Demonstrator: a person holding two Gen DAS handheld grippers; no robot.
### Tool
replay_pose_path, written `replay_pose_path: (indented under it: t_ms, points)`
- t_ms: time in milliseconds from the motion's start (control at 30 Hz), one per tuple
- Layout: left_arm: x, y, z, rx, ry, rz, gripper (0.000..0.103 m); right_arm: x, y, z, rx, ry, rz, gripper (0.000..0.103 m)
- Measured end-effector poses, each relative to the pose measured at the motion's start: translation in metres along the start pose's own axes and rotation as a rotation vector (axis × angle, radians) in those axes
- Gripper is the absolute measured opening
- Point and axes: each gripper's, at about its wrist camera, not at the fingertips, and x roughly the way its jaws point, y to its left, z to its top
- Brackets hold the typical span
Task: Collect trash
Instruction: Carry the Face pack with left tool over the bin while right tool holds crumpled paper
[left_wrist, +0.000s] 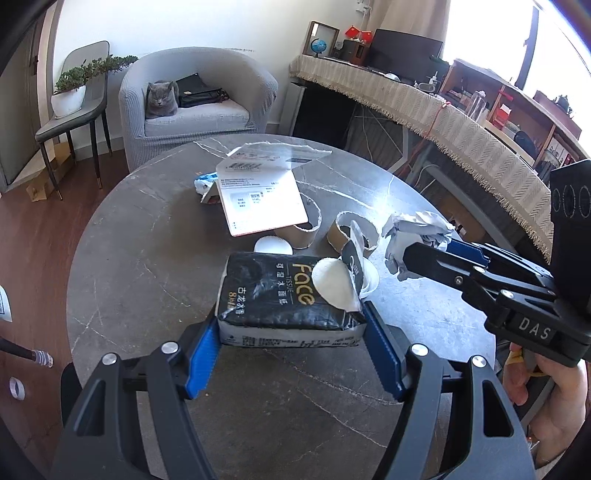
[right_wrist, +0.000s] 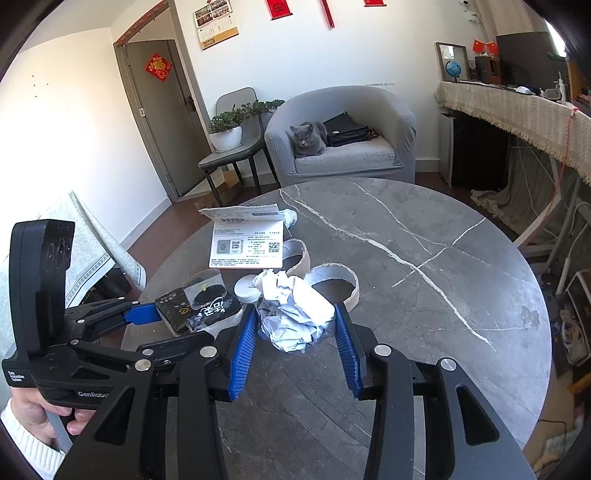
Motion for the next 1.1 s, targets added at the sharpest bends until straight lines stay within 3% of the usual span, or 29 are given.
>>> replay_pose_path:
  t_ms: [433,1100]
  points:
    - [-0.032,0.034,-0.003,-0.034,-0.039,0.024,0.074,0.025,0.038,0.005,-0.04,0.026,0.043,0.042]
    - [-0.094,0.14,-0.029,-0.158,-0.082,0.177,0.074,0.07,0.133,0.011,-0.173,0.065,0.186,0.042]
